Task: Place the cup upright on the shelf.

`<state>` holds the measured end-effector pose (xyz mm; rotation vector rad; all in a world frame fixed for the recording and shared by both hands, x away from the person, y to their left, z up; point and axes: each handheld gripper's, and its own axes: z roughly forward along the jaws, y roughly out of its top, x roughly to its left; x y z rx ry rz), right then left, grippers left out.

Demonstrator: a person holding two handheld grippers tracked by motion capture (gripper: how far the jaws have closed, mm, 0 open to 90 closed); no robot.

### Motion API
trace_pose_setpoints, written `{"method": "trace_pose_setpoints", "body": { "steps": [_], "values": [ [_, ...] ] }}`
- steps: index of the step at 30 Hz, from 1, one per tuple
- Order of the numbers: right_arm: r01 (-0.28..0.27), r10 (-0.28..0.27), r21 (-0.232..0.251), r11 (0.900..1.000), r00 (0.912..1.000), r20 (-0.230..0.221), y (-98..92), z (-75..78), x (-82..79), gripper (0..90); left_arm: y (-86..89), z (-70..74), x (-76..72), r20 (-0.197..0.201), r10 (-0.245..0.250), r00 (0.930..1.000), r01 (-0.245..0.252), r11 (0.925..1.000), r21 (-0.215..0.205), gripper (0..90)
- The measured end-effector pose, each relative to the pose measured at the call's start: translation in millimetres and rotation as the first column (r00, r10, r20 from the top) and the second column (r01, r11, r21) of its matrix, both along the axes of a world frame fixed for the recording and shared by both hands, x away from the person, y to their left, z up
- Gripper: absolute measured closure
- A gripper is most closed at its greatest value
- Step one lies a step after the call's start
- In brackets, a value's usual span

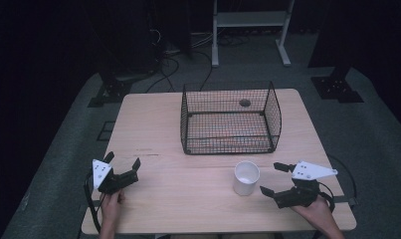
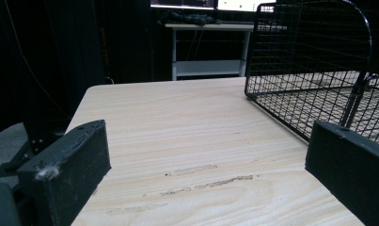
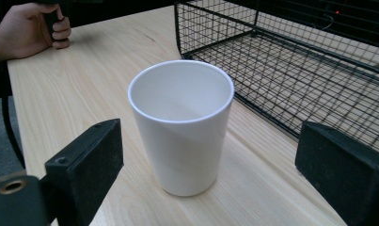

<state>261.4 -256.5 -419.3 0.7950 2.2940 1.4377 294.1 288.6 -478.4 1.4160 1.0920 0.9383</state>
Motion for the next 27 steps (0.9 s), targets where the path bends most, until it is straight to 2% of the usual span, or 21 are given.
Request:
{"method": "trace_pose_setpoints", "body": {
  "steps": [16,27],
  "values": [
    [-0.052,0.05,-0.034,0.998,0.9975,-0.049,21.9,-5.6,12.1,2.9,0.0,0.0,0.0,0.001,-0.001,1.0,0.001,1.0,0.001,0.0],
    [-0.064,0.06,-0.054,0.996,0.9954,-0.075,36.1,-9.7,21.5,2.6,0.0,0.0,-0.1,0.0,-0.001,1.0,0.001,1.0,0.0,0.0]
  ]
}}
